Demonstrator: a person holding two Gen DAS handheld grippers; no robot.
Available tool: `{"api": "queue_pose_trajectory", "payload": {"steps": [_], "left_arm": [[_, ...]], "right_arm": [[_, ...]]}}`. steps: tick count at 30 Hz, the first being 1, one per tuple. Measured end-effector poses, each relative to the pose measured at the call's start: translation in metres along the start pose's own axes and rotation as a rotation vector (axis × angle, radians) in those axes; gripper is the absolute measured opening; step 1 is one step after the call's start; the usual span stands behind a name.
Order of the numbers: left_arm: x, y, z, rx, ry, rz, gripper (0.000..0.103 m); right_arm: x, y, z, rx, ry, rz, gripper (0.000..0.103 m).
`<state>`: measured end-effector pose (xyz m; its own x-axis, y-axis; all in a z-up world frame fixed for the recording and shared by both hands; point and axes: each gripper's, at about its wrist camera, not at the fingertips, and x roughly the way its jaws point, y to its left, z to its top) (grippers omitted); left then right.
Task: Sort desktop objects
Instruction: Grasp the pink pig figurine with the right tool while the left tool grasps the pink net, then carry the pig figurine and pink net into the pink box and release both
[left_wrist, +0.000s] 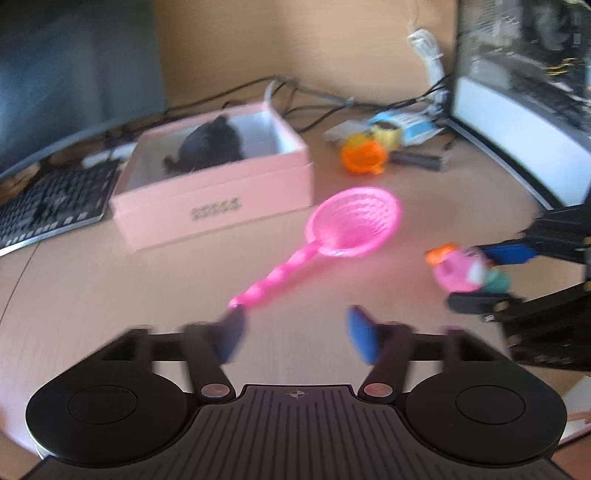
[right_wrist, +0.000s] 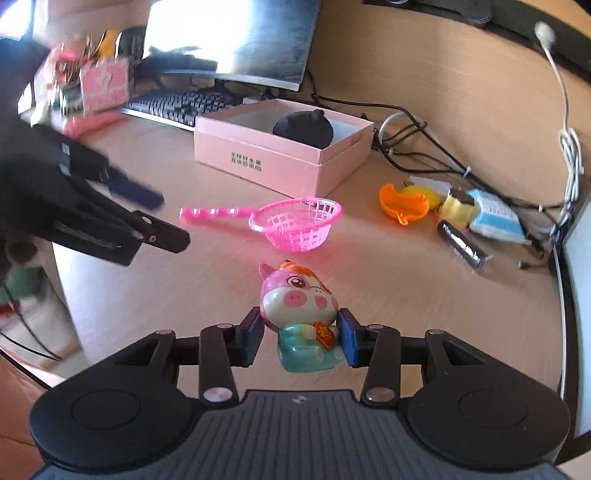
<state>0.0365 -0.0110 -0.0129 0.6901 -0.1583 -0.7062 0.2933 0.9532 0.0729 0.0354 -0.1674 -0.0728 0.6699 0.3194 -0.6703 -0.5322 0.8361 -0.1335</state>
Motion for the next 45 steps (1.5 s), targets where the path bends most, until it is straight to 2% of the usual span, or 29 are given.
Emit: {"api": "queue_pose_trajectory", "payload": {"steps": [3,6,7,9,14,17,19,21,24,29,30,32,34,35,37,40,44,45], "left_arm": [[0.005,-0.012,0.008,0.087,-0.039,-0.021,0.094],[0.016,-0.014,0.017,0.135,-0.035,-0.03,0.096],[0.018,-0.013,0.018,0.133,-0.028,-0.028,0.096],[0.019,-0.005,0.021,0.114,-0.022,-0.007,0.096],[0.01,0.018,0.02,0.041,-0.042,0.056,0.098],[0.004,0.023,0.016,0.027,-0.043,0.037,0.1],[0.0,0.026,0.011,0.021,-0.038,0.027,0.1],[-0.004,0.028,0.006,0.022,-0.029,0.018,0.1],[-0.008,0.033,-0.001,0.031,-0.014,0.007,0.1],[-0.006,0.037,-0.005,0.025,0.02,-0.002,0.1],[-0.005,0.037,-0.005,0.026,0.021,-0.007,0.1],[-0.007,0.035,-0.004,0.034,0.017,-0.024,0.1],[-0.008,0.034,-0.004,0.04,0.015,-0.04,0.1],[-0.007,0.033,-0.004,0.041,0.016,-0.044,0.1],[-0.007,0.031,-0.004,0.038,0.015,-0.052,0.1],[-0.004,0.029,-0.003,0.028,0.016,-0.068,0.1],[0.002,0.025,-0.001,0.019,0.03,-0.052,0.1],[0.003,0.025,0.0,0.013,0.033,-0.049,0.1]], "right_arm": [[0.002,0.002,-0.006,-0.024,0.019,-0.036,0.043],[-0.006,-0.003,-0.009,0.033,0.014,-0.032,0.051],[-0.011,-0.007,-0.008,0.07,-0.001,-0.014,0.055],[-0.02,-0.016,-0.002,0.152,-0.03,0.025,0.058],[-0.012,-0.04,0.025,0.324,-0.081,0.085,0.056],[0.014,-0.045,0.044,0.336,-0.078,0.079,0.039],[0.036,-0.045,0.052,0.338,-0.054,0.052,0.026],[0.056,-0.044,0.057,0.321,-0.017,0.066,0.016],[0.066,-0.032,0.059,0.243,0.003,0.143,0.011],[0.062,-0.011,0.059,0.107,0.025,0.232,0.012],[0.058,-0.012,0.058,0.111,0.016,0.231,0.015],[0.043,-0.02,0.057,0.132,-0.016,0.225,0.03],[0.022,-0.026,0.052,0.108,-0.058,0.191,0.063],[0.013,-0.026,0.05,0.079,-0.072,0.173,0.069],[-0.001,-0.023,0.04,0.008,-0.073,0.161,0.072],[-0.003,-0.014,0.024,-0.046,-0.013,0.146,0.071],[0.009,-0.007,0.009,-0.038,0.038,0.113,0.067],[0.012,-0.008,0.008,-0.019,0.044,0.112,0.063]]}}
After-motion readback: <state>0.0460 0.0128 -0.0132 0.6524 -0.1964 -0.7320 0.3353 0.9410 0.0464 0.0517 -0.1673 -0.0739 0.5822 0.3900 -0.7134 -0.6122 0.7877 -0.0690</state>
